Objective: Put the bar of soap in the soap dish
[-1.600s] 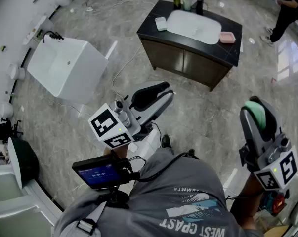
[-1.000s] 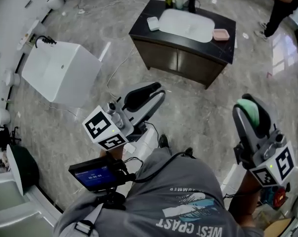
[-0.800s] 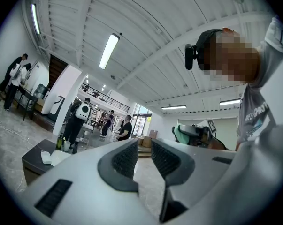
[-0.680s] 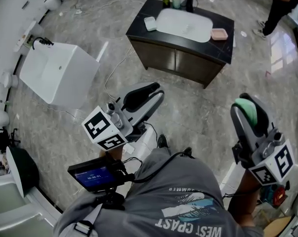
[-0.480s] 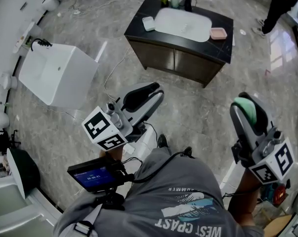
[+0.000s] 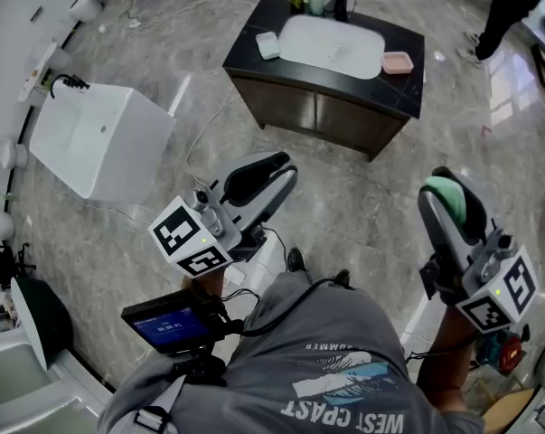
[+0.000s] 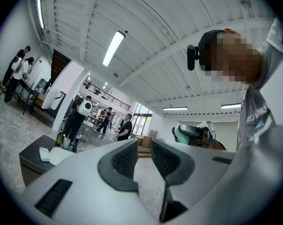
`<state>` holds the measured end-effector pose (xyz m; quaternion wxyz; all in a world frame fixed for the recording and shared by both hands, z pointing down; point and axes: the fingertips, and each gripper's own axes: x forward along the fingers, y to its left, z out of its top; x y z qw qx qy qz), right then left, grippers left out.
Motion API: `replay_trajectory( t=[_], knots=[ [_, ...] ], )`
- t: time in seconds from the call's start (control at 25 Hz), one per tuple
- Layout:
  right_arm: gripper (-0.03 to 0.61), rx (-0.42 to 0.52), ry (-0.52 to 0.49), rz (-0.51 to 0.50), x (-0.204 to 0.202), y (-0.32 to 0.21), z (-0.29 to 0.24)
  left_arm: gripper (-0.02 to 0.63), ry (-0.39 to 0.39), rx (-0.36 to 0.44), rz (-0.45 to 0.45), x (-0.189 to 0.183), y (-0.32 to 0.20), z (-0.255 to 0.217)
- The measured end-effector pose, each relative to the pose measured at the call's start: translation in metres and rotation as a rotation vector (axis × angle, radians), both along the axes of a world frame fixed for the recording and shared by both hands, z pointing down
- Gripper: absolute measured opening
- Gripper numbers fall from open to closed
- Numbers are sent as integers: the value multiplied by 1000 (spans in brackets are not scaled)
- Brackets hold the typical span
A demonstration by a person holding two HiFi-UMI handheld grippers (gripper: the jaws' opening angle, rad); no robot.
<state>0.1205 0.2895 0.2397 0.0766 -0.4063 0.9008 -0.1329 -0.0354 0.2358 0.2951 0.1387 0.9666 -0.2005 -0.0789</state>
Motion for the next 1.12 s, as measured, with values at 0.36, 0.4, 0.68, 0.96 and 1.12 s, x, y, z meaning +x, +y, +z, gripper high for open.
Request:
replay_trajectory(
  t=[0.36,0.4,0.68,0.96,1.12],
  knots=[
    [127,11,-3,-9,-20,-12,-5,88,16,-7,-20,-26,-9,0],
    [127,12,-3,-8,-20,-13,-5,87,18,-5,-20,-27,-10,1],
    [127,27,-8,-2,-16,-14,-4,88,26,9,-19,-27,-8,3],
    [127,49,-14,26,-56,-20,-21,87,32,15,-1,-76,-10,-3],
    [127,53,-15,29,-69,-19,-24,87,27,15,1,-90,-9,-1]
  ],
)
